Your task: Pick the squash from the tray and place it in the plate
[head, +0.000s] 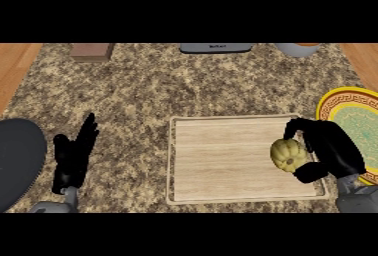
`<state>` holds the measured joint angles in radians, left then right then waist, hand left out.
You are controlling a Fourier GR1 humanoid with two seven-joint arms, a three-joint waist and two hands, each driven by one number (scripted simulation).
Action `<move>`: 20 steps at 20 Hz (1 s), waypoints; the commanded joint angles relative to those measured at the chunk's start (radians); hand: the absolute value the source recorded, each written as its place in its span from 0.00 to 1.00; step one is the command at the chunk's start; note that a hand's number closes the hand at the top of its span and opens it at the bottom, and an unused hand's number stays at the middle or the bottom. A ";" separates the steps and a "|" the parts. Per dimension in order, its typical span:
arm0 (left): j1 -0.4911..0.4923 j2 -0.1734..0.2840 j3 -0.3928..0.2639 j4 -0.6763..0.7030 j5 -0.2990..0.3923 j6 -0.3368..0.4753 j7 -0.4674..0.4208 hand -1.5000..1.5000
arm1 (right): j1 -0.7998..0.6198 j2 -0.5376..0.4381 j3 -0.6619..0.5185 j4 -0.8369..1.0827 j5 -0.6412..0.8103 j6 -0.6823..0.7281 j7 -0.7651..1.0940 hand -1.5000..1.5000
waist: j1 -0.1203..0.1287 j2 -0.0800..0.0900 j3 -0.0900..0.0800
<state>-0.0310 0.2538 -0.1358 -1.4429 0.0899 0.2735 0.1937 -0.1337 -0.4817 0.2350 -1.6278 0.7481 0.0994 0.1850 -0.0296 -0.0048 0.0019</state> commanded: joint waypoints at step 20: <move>0.060 -0.036 0.002 -0.123 -0.071 -0.027 0.065 0.50 | 0.008 -0.080 -0.523 0.143 -0.137 -0.170 -0.169 1.00 | 0.034 0.004 -0.002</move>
<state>-0.0147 0.2205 -0.1323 -1.4894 0.0357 0.2508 0.2206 -0.1122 -0.5868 -0.2879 -1.5479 0.5696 -0.0596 0.0283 0.0017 -0.0001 -0.0001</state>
